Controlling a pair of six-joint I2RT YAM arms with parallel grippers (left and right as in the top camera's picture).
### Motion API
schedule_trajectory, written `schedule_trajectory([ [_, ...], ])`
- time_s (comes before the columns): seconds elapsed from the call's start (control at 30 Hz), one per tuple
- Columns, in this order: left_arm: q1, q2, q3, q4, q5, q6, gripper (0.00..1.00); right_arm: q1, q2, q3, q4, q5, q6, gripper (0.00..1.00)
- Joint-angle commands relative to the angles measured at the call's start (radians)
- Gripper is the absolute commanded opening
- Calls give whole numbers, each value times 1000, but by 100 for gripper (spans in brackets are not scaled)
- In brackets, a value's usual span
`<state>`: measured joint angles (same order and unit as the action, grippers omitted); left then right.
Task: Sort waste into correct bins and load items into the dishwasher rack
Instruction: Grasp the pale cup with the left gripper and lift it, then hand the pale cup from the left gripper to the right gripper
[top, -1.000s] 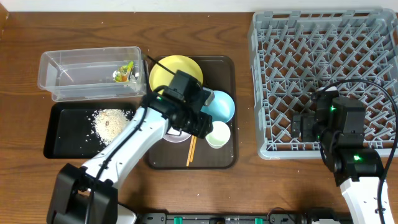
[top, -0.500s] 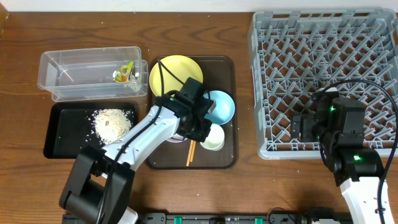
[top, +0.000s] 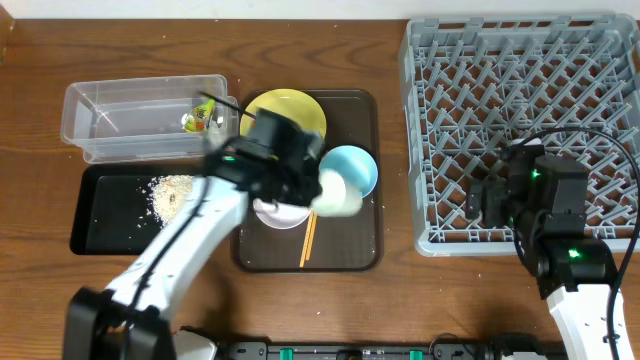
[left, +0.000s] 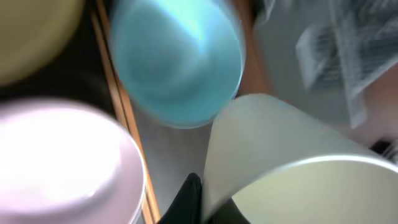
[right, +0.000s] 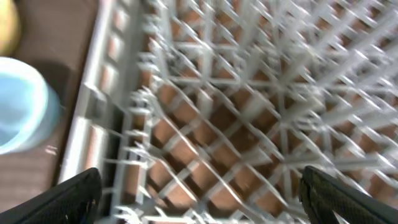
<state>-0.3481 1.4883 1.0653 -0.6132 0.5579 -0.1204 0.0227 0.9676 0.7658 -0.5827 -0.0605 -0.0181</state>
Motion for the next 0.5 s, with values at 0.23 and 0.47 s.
schedule_trajectory([
  [0.23,190,130,27,420,717,-286,6,31,135,18,130,-709,46,99],
  [0.47,164,224,27,481,924,-331,6,93,286,18,350,-1009,2,99],
])
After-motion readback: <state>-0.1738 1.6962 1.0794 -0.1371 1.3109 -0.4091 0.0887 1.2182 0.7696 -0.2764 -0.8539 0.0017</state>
